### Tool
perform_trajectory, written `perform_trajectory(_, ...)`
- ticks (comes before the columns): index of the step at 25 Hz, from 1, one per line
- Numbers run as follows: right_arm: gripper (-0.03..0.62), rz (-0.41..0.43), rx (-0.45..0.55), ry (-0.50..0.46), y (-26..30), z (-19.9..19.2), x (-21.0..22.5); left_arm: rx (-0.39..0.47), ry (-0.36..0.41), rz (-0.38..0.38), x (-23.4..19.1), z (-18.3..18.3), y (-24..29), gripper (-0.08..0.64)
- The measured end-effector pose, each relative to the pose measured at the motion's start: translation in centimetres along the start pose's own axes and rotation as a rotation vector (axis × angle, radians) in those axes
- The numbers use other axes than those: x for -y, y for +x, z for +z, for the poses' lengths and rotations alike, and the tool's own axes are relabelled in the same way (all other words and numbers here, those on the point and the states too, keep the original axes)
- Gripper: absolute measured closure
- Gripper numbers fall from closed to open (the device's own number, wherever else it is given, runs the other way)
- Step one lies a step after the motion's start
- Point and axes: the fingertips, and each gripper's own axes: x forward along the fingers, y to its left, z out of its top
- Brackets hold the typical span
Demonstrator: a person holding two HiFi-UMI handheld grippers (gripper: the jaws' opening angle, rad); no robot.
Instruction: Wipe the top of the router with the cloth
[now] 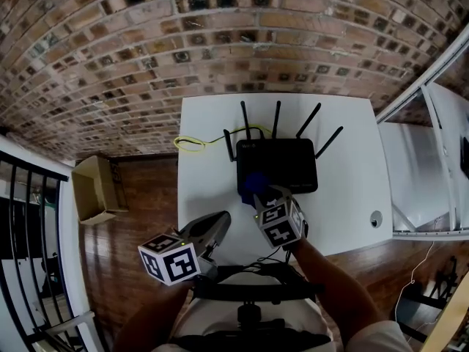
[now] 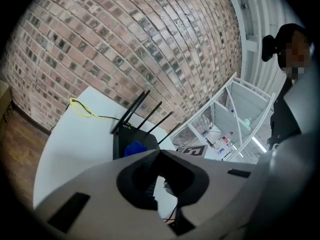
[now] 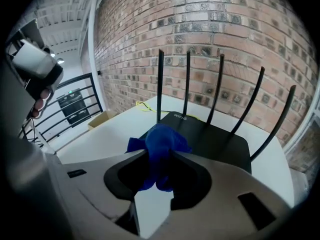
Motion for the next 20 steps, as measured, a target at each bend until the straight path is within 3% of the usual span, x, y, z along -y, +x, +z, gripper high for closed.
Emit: perform_trajectory(20,0.456,-0.094,0.033,0.082,-4.9,-6.6,11.3,-0.052,0.019,-0.022,4.9,-1.9,7.1,0.529)
